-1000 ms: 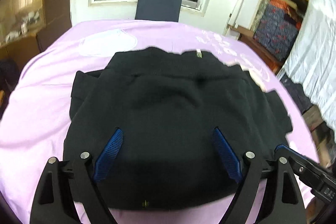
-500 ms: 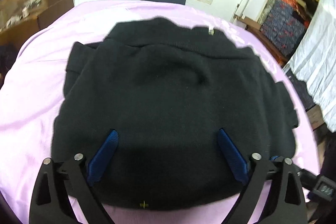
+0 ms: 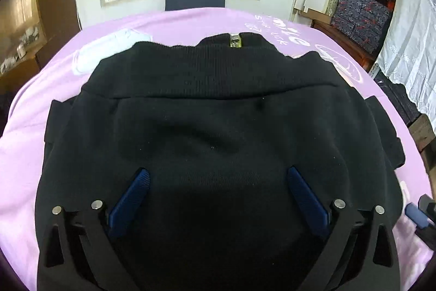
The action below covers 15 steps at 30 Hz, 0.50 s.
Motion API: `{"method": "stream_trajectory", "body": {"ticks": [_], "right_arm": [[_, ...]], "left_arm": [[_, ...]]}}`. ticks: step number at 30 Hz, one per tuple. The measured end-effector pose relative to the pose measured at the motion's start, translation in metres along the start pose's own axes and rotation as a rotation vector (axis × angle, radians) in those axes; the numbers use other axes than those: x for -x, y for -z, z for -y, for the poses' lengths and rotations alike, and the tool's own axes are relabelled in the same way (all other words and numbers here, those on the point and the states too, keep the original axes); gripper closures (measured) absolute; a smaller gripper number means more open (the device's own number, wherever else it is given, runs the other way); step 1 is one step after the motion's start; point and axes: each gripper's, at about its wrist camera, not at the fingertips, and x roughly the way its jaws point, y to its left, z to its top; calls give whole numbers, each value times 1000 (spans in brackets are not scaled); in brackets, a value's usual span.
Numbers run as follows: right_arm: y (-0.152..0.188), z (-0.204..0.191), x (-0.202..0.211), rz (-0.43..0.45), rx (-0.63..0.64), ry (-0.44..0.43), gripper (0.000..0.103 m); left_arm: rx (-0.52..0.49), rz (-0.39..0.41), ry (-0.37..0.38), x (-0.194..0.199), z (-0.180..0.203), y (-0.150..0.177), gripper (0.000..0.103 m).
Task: Fold large clothes
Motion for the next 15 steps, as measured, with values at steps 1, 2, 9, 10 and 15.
{"method": "stream_trajectory", "body": {"ticks": [1,2,9,10,15], "right_arm": [[0,0,-1,-3,-6,-9,57],[-1,2,-1,-4,-12,-16,55],[-6,0,-8,27,-51,-13,51],[-8,1,-8,29,-58,-14,51],[-3,3,-17,-5,-104,-22,47]], "left_arm": [[1,-15,7,0,-1,-2,3],[5,-29,15,0,-2,-4,3],[51,41,28,48,-20,-4,7],[40,44,6,47,-21,-3,7],[81,-14,29,28,-29,2,5]]}}
